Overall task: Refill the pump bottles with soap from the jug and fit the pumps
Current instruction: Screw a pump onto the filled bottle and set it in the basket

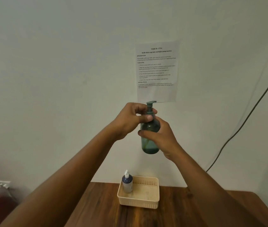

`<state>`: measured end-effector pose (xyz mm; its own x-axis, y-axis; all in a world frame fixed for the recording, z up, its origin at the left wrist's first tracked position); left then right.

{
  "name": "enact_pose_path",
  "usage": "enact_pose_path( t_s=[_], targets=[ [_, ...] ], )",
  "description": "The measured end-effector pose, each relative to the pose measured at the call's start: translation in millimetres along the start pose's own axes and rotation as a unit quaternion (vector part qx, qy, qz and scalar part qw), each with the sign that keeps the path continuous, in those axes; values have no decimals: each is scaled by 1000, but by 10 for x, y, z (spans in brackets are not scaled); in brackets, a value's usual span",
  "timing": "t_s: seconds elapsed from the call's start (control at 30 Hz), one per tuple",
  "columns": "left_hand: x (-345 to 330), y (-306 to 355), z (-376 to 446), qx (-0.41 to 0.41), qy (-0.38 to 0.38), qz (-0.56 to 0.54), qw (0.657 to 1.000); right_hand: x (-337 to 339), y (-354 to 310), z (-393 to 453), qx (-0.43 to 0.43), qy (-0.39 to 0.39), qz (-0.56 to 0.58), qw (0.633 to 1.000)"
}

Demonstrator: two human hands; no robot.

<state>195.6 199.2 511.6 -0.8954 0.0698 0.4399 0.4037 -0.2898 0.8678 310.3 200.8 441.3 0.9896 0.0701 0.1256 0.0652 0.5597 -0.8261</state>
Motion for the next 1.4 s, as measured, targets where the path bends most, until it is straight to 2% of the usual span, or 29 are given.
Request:
enact_pose_path(
  t_s=[0.07,0.13,0.2,0.3,0.37,0.43,0.6,0.77,0.9,1.0,1.17,1.4],
  targets=[
    [-36,-12,2,13,-83,-34,996,-3,4,-13,-5,-19,13,1000],
    [-56,-23,-16,21,-125,-85,988,12,-4,-12,-6,-14,17,1000],
    [-37,-21,-6,15,-98,-100,990,32,-22,-8,-3,9,13,1000],
    [67,39,-39,-11,65,2,998,10,-43,-10,4,36,-31,999],
    [67,75,-72,-28,122,53,991,8,-50,-13,8,50,-57,997],
    [40,81,-77,-33,114,78,990,-3,-49,-26,12,46,-51,998],
    [5,4,-54,-46,-13,30,998,-51,-32,-83,3,-21,19,1000],
    [-24,-61,-32,-47,-51,0,998,-86,37,-95,-12,-62,30,998],
    [-17,-175,12,-26,-43,7,999,-72,93,-111,-22,-106,40,993],
    [-4,-282,18,-5,-9,12,1000,-55,181,-130,-41,-113,41,992],
    [104,-541,45,7,58,13,998,-7,334,-78,-46,-80,16,996],
    [93,-1031,92,43,69,83,993,26,604,15,-33,-14,-22,999]
  ],
)
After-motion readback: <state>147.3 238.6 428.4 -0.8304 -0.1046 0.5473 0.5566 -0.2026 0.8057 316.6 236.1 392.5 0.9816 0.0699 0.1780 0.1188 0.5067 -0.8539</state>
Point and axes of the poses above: each hand's wrist, its own z-axis towards the middle knuckle, its own x-axis out of the back of the hand, y = z × x, the point moved 9 cm from there along z, towards the middle knuckle, and after that the axes turned 13 degrees about x, right-handed, at the moved point
